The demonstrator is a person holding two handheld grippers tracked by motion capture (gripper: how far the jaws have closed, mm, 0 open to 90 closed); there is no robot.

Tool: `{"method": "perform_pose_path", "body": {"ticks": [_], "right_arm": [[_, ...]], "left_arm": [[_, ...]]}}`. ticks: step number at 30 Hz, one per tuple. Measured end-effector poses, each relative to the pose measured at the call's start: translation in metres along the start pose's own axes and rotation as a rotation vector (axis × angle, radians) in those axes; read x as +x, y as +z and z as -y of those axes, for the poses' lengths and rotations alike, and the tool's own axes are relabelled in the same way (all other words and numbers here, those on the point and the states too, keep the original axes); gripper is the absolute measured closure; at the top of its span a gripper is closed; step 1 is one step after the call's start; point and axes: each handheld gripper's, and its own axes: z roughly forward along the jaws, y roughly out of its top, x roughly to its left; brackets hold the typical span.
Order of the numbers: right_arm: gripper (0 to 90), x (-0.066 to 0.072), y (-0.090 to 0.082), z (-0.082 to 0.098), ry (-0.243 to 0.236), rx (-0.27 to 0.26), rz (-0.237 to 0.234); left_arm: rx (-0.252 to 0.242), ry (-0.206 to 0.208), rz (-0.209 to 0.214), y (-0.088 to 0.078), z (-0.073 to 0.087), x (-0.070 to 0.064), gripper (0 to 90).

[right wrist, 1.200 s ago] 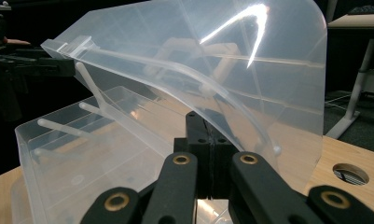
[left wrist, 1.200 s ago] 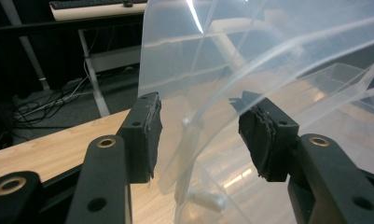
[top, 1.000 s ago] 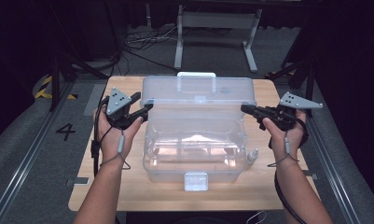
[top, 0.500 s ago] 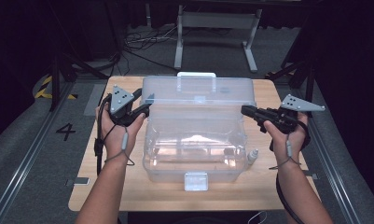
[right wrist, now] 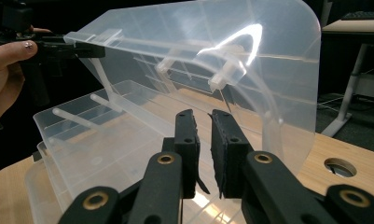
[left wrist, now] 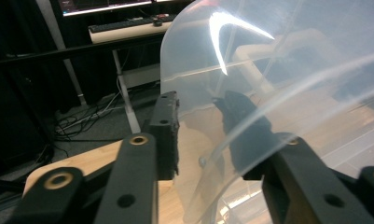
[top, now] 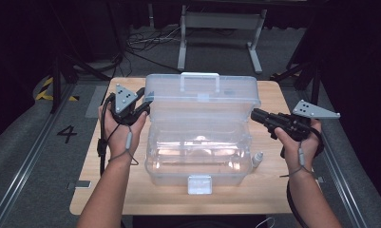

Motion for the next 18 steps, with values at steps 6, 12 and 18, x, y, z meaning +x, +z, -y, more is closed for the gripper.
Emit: {"method": "perform_pose_path", "body": {"ticks": [6,12,18], "right_arm": [[81.1,0.000,-0.007,0.001,0.001,-0.006,0.018],[80.9,-0.003,-0.012,0.002,0.011,-0.005,0.038],[80.4,-0.003,-0.014,0.003,-0.004,0.013,0.031]], "left_arm": [[-0.018,-0.024,0.004,0.006,0.000,0.005,73.0],[-0.012,-0.043,0.018,0.010,-0.001,0.010,73.6],[-0.009,-0.050,0.024,0.012,-0.002,0.012,73.6]]}}
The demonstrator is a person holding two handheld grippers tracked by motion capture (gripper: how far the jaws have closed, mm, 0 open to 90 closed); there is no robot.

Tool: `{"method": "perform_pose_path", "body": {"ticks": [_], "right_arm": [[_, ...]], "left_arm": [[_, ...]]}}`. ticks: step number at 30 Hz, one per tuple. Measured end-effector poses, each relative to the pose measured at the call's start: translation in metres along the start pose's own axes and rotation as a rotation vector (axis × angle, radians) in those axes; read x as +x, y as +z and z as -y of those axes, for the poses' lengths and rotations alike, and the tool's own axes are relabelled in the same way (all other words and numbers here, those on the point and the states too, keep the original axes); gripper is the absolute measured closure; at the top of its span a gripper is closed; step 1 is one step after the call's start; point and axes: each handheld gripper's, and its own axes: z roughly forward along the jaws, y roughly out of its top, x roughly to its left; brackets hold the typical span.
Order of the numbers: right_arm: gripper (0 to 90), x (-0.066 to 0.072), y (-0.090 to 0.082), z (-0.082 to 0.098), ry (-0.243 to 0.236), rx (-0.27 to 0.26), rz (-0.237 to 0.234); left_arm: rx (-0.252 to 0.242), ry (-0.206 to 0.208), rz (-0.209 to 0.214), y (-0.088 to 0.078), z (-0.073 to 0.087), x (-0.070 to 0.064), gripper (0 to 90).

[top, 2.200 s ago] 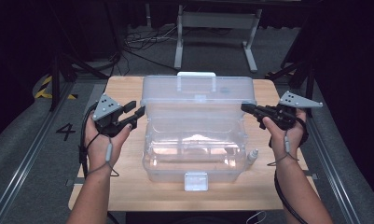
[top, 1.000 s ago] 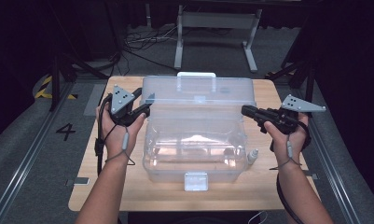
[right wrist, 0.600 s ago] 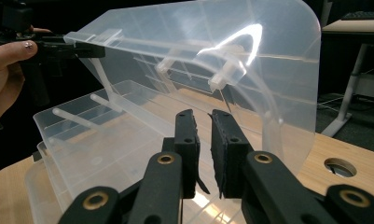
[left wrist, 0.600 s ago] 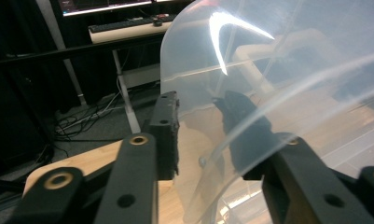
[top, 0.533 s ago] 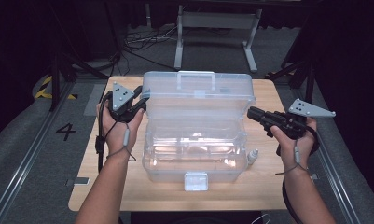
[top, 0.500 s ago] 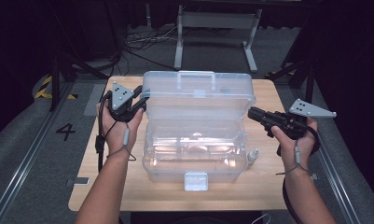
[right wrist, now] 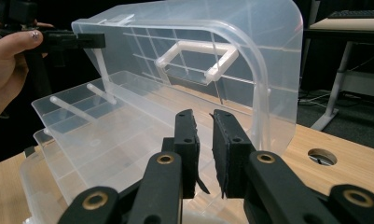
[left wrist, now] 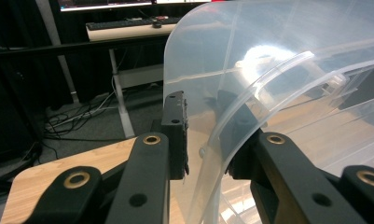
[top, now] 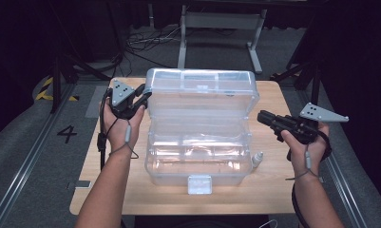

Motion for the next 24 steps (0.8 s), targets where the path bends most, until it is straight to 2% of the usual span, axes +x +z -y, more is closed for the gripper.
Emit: {"method": "perform_pose_path", "body": {"ticks": [8,20,22,23,24], "right_arm": [[78.7,0.003,-0.002,0.000,-0.020,0.019,-0.015],[77.4,0.002,-0.011,0.005,-0.020,0.036,0.009],[76.5,0.002,-0.012,0.005,-0.017,0.037,0.011],[76.5,0.002,-0.013,0.006,-0.016,0.039,0.013],[76.4,0.002,-0.013,0.007,-0.016,0.039,0.014]], "left_arm": [[0.008,-0.022,-0.002,0.007,-0.004,0.004,74.0],[-0.002,-0.026,-0.008,0.018,-0.006,0.009,74.8],[-0.008,-0.012,-0.009,0.020,-0.006,0.009,75.9],[-0.017,0.025,-0.024,0.020,-0.006,0.010,75.9],[-0.012,0.079,-0.044,0.020,-0.007,0.009,79.9]]}}
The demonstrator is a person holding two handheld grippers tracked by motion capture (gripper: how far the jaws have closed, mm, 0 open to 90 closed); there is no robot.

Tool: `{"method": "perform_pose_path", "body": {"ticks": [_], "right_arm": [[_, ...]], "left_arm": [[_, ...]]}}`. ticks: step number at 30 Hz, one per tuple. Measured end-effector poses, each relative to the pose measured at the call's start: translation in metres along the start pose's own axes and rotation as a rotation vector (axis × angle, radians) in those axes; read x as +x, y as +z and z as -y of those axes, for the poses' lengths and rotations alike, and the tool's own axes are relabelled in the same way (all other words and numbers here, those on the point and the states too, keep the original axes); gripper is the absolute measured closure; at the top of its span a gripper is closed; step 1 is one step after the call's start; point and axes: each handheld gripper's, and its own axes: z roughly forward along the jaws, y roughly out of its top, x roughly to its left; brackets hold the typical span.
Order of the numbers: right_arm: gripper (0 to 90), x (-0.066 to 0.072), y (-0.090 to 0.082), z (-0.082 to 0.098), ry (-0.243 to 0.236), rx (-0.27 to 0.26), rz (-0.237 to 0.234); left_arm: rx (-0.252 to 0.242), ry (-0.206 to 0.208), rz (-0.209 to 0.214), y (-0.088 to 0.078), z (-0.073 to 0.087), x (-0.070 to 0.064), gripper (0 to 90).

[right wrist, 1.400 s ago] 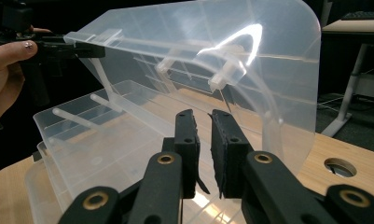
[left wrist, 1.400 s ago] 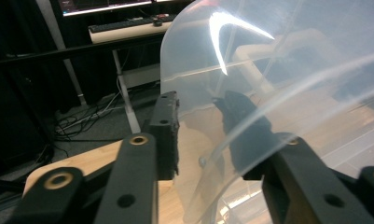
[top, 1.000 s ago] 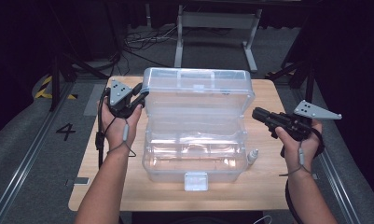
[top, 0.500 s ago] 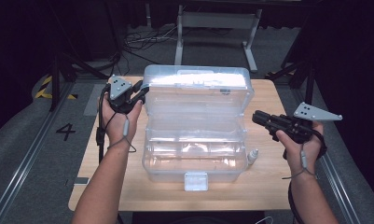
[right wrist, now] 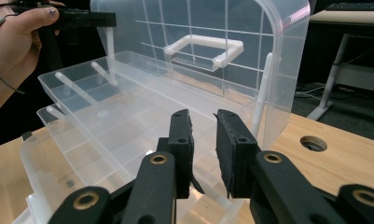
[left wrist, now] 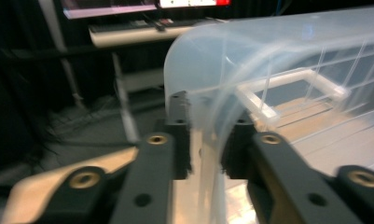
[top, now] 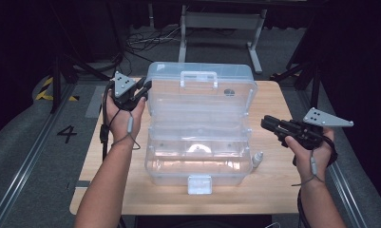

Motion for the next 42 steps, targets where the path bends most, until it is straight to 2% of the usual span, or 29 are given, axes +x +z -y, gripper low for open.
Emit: {"method": "perform_pose_path", "body": {"ticks": [6,17,23,35,42], "right_arm": [[76.4,0.000,0.001,0.004,-0.001,0.022,0.002],[75.1,0.000,0.002,0.009,-0.008,0.055,-0.005],[73.6,0.004,0.000,0.009,-0.035,0.077,-0.051],[72.9,0.010,0.002,0.013,-0.065,0.106,-0.095],[72.1,0.015,0.008,0.018,-0.086,0.140,-0.126]], "left_arm": [[0.000,-0.028,0.019,0.006,0.000,0.005,80.9],[-0.005,-0.045,0.036,0.015,0.000,0.011,81.0],[0.007,-0.052,0.044,0.022,-0.002,0.015,81.2],[0.003,-0.061,0.050,0.029,-0.001,0.018,81.6],[-0.016,-0.065,0.046,0.033,0.002,0.019,81.9]]}}
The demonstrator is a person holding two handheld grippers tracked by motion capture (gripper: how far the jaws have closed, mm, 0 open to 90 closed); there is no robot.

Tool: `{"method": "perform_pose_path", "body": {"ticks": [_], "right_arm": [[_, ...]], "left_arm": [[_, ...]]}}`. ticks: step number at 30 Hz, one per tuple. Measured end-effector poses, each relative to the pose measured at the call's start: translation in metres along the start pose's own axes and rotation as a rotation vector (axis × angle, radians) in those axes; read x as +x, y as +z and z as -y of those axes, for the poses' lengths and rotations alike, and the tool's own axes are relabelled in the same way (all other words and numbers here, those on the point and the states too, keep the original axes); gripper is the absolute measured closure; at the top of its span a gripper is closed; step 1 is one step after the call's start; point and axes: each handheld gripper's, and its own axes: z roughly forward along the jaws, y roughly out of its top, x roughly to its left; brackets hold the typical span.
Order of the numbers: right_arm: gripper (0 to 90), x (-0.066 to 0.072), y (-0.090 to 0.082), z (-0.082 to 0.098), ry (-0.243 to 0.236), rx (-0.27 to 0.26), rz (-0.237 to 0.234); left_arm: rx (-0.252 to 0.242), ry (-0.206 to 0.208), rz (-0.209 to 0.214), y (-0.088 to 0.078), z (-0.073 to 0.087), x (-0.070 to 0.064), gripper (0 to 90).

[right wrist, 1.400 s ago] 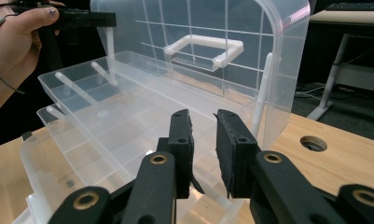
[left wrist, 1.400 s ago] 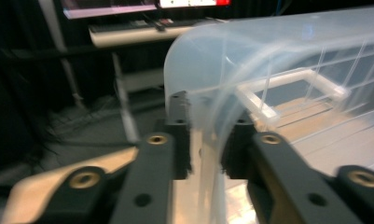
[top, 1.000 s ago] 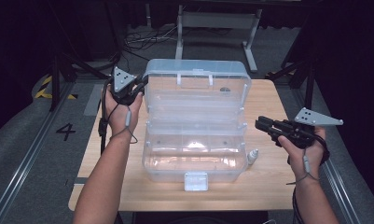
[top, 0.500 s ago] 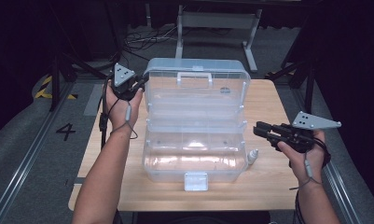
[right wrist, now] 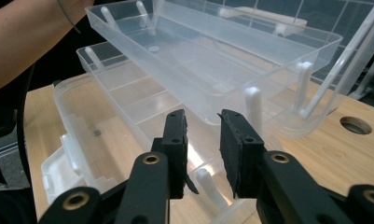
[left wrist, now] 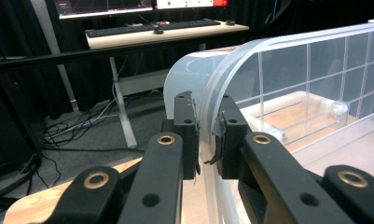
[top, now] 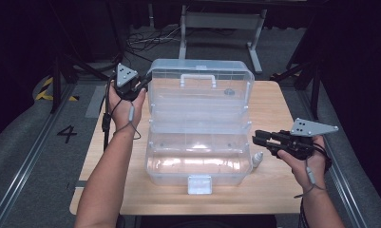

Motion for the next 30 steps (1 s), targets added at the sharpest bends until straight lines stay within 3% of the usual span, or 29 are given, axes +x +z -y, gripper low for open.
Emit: {"method": "perform_pose_path", "body": {"ticks": [12,16,22,27,30], "right_arm": [[72.2,0.010,0.012,0.001,-0.046,0.054,-0.088],[71.9,0.016,0.019,0.004,-0.085,0.110,-0.143],[73.3,0.024,0.031,0.014,-0.106,0.190,-0.209],[72.1,0.034,0.046,0.024,-0.143,0.293,-0.303],[71.6,0.037,0.049,0.025,-0.166,0.316,-0.340]], "left_arm": [[0.006,0.014,-0.007,0.006,0.000,0.002,82.3],[0.011,0.014,-0.007,0.008,0.000,0.003,82.3],[0.009,0.010,-0.005,0.008,0.000,0.003,82.3],[0.013,0.008,-0.005,0.008,0.000,0.003,82.3],[0.014,0.009,-0.005,0.008,-0.001,0.003,82.3]]}}
